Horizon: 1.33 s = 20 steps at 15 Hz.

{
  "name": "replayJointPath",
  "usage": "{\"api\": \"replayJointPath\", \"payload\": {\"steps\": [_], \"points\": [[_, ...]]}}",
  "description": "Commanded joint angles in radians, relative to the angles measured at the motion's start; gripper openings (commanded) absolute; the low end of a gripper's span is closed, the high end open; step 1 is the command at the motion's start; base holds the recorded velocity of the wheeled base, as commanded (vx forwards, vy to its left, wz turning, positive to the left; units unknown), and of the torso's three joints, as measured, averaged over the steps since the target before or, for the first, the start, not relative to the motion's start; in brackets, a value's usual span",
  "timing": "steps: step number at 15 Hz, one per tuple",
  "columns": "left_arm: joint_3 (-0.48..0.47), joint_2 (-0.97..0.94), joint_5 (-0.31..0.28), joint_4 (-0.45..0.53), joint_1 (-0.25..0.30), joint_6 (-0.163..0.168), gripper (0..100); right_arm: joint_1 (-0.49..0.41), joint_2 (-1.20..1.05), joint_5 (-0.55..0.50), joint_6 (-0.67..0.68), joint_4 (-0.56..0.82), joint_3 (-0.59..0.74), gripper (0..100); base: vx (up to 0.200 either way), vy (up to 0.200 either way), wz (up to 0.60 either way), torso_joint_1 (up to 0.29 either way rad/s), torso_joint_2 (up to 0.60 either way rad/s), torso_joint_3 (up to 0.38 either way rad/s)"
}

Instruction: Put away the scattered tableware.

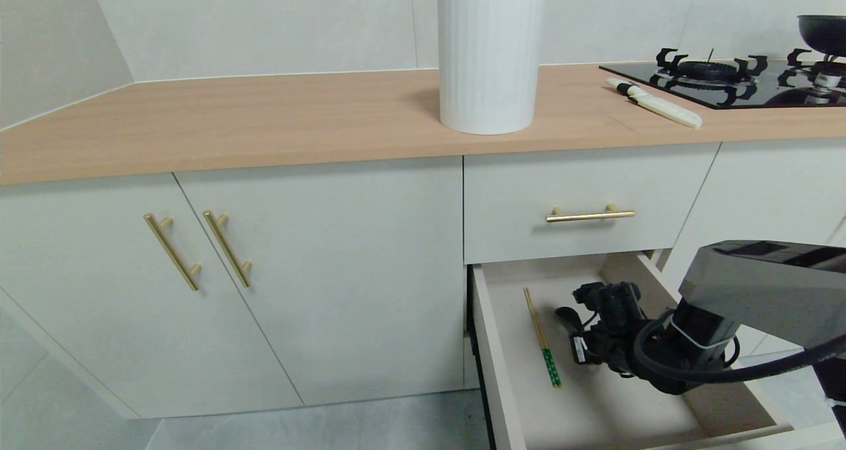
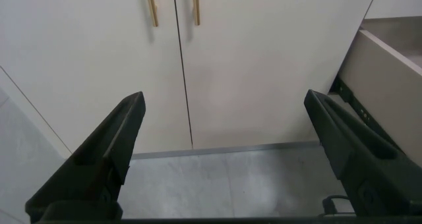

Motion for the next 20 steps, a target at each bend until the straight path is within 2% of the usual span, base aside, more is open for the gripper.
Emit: {"api": "replayJointPath", "payload": {"steps": [1,4,5,13,18,20], "points": [[0.000,0.000,0.000,-0.002,-0.001,0.000,100,0.000,0.007,0.000,0.000,0.000,-0.001,0,0.000,0.000,0.00,0.000,0.00,0.000],[0.000,0.000,0.000,0.000,-0.001,0.000,100,0.000,0.003,-0.002,0.000,0.000,0.001,0,0.000,0.000,0.00,0.000,0.00,0.000],[0.000,0.000,0.000,-0.002,0.001,0.000,100,0.000,0.001,-0.002,0.000,0.000,0.002,100,0.000,0.000,0.00,0.000,0.00,0.000],[0.000,0.000,0.000,-0.002,-0.001,0.000,100,0.000,-0.046,-0.028,0.000,0.023,0.027,100,0.000,0.000,0.00,0.000,0.00,0.000],[0.000,0.000,0.000,0.000,0.001,0.000,100,0.000,-0.273,-0.031,0.061,0.230,0.056,100,0.000,0.000,0.00,0.000,0.00,0.000],[0.000,0.000,0.000,0.000,0.001,0.000,100,0.002,-0.384,0.040,0.063,0.399,0.051,100,0.000,0.000,0.00,0.000,0.00,0.000]]}}
